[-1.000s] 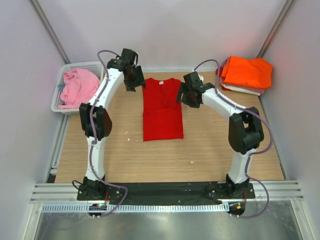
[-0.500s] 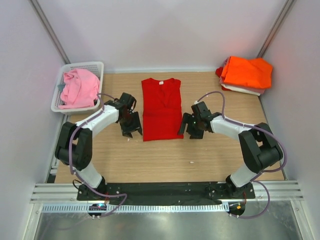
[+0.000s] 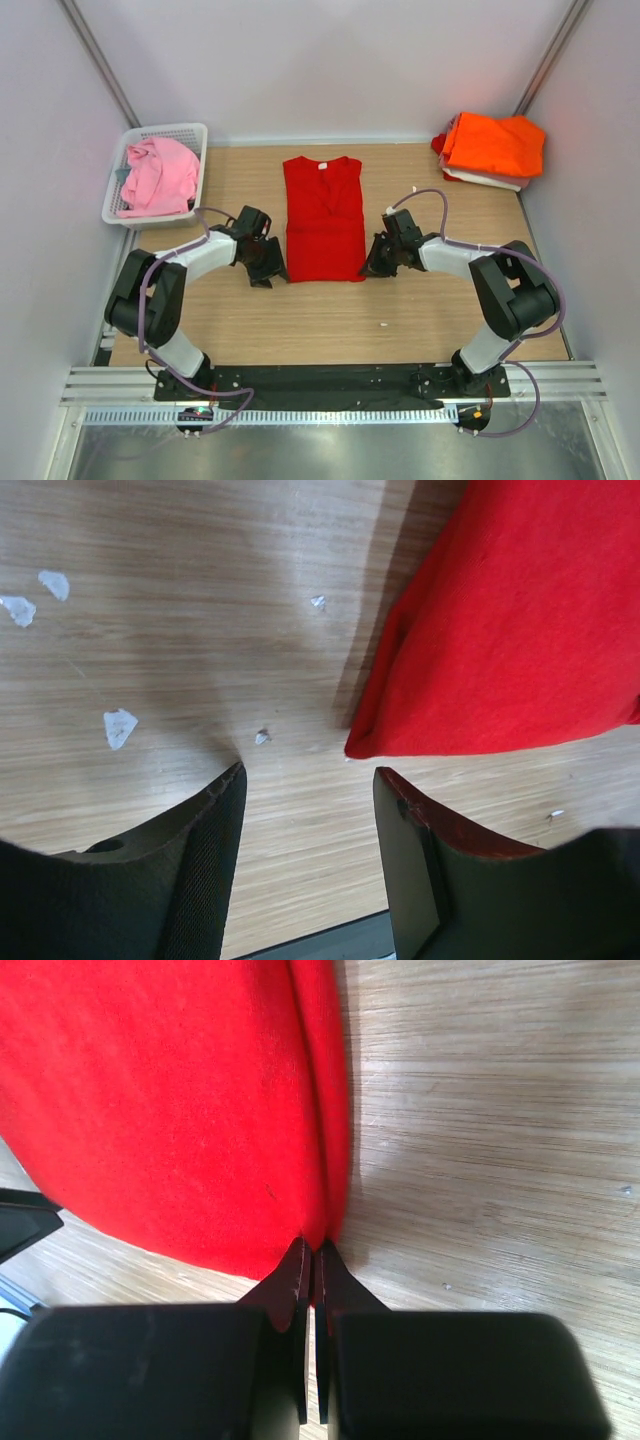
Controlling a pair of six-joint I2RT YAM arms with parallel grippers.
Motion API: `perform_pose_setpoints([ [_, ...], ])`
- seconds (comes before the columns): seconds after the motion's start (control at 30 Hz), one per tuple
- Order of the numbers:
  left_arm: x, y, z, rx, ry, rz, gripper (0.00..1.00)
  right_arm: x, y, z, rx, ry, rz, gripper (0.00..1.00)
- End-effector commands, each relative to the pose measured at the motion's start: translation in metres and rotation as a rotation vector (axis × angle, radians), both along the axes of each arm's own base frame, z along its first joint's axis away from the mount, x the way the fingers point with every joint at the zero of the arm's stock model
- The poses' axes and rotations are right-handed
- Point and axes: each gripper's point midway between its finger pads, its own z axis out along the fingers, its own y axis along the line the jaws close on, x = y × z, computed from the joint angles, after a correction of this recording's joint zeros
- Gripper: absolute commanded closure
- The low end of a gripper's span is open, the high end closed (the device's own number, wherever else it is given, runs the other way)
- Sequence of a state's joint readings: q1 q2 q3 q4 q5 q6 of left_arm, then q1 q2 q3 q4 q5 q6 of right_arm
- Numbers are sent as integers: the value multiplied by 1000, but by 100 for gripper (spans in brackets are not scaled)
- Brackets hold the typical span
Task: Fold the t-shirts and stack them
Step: Fold the tshirt
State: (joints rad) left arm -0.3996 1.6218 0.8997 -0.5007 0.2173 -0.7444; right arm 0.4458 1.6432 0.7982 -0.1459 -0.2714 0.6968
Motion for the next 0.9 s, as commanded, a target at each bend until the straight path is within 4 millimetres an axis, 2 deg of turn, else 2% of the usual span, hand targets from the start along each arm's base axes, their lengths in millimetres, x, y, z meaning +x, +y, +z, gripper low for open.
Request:
perform_pose_setpoints([
  [0.0, 13, -12, 0, -50, -53, 2, 45, -3, 0, -2, 1, 1, 2, 99],
  [0.23, 14, -16, -3, -80, -74, 22, 45, -7, -3, -2, -5, 4, -3, 99],
  [0.37, 10, -22, -13, -75, -51, 5, 47, -7, -2, -2, -3, 6, -1, 99],
  [0.47, 7, -23, -25, -64, -35, 15, 56, -7, -2, -3, -3, 5, 4, 99],
  [0.5, 7, -23, -28, -62, -40, 21, 65, -7, -2, -2, -1, 4, 6, 99],
  [0.57, 7, -23, -31, -64, -38, 31, 78, -8, -2, -2, -3, 6, 7, 99],
  [0.6, 8, -24, -32, -67, -43, 32, 94, -9, -2, -2, -5, 8, 11, 99],
  [0.63, 7, -23, -32, -67, -43, 32, 100, -9, -3, -1, -5, 8, 11, 99],
  [0.8, 1, -28, -25, -79, -50, 12, 100, -19, -7, 7, -6, -3, 19, 99],
  [0.87, -7, -31, -15, -91, -61, 4, 100, -29, -14, 13, -17, -13, 19, 99],
])
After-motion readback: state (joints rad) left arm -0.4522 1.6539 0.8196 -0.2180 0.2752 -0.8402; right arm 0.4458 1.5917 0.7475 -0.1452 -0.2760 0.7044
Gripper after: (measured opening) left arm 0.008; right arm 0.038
